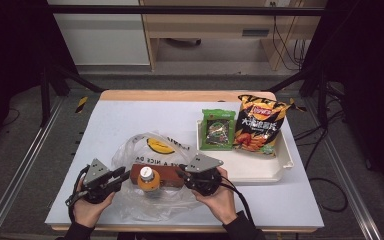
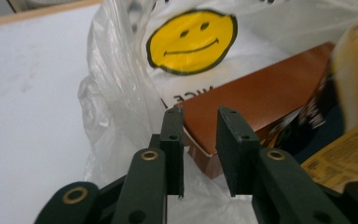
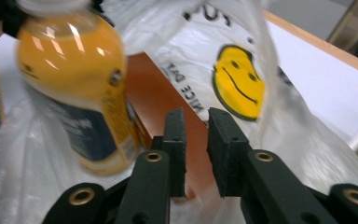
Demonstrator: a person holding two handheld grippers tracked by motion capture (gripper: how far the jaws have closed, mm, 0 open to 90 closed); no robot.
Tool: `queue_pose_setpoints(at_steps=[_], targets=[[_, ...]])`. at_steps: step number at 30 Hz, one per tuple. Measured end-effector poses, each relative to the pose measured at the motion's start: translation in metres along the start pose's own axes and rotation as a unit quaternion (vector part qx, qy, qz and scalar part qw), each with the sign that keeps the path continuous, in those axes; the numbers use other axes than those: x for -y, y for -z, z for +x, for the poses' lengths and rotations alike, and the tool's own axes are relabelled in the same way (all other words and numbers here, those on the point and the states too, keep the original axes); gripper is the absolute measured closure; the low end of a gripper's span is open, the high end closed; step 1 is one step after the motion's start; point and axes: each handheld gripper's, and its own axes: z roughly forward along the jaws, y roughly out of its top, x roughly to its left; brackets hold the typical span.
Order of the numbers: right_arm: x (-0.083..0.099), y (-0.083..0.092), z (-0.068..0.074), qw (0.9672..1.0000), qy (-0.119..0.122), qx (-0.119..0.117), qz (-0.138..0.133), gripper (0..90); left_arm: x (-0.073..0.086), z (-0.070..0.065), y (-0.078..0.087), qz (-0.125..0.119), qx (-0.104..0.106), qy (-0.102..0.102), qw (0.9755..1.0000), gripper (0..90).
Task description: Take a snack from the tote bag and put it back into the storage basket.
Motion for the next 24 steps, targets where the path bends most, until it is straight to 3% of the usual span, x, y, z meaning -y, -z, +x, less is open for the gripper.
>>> queue_pose_setpoints(at_steps=[7, 15, 24], targets=[[0.016, -0.001, -0.009, 0.9992, -0.008, 0.023, 0.031, 60.6, 0.009, 0.001, -0.009, 0.014, 0.007, -0.009, 0.9998, 57.5], [0.031, -0.008, -0.01, 0.999, -0.013, 0.009, 0.043, 47.6, 0.015, 0.006, -0.014, 0.023, 0.018, -0.006, 0.9996, 44.1], [0.036, -0.023, -0.001, 0.9976, 0.01, 0.028, 0.063, 40.5, 0.019, 0.007, -0.019, 0.037, 0.011, -0.01, 0.9992, 45.8]])
